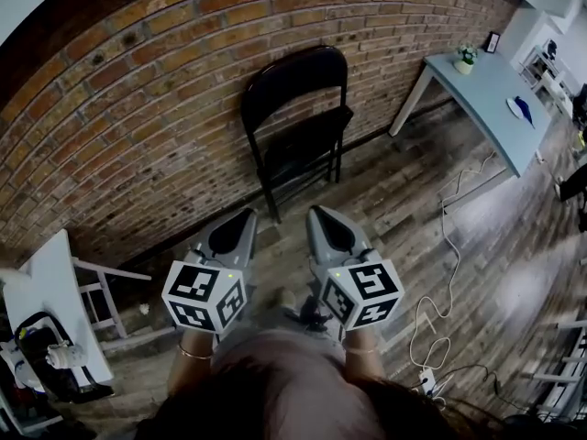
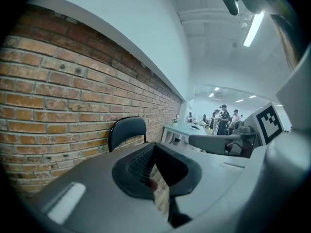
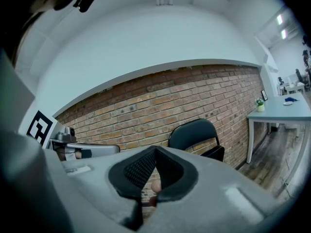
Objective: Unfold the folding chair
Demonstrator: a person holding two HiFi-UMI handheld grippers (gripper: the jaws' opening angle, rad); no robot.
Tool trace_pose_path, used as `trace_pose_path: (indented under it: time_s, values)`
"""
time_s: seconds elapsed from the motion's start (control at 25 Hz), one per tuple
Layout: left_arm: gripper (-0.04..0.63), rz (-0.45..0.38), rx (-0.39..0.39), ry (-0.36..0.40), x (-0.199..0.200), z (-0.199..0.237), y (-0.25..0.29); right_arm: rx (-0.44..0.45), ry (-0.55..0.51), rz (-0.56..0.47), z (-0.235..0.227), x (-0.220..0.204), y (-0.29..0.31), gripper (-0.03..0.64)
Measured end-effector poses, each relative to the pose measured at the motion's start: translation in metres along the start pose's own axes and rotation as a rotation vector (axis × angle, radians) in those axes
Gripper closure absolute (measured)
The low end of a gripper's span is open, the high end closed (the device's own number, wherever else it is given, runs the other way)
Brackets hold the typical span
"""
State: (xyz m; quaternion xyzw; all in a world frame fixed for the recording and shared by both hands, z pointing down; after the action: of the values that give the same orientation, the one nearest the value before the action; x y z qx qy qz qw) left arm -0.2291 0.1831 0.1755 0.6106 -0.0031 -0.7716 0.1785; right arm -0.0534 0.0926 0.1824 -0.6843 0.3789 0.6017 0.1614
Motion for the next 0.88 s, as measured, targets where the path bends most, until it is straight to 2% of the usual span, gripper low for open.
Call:
trace_pose_path:
  time_s: [0.48,0.88]
  values:
    - [0.587,0.022,0.044,-0.018,0.008,0.029,0.026,0.075,-0.01,0.015,-0.014,0.009,0.048,0.618]
    - [0.577,0.034,0.023,-0.007,0.028,0.087,0.068,0.025,-0.002,0.02,-0.028,0.014,0.103,0.618]
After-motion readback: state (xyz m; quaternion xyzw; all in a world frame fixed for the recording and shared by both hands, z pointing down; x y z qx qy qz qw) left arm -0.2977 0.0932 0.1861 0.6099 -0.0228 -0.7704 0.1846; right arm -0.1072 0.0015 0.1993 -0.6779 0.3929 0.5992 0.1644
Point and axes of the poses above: the fingertips, and each gripper's own axes: y forward along the fingers, z to its left, x out of its top, the point moved 10 cm from there along -y, backward along the fingers, and after that the axes turned 11 degrees about -x, right-handed, at the moved point
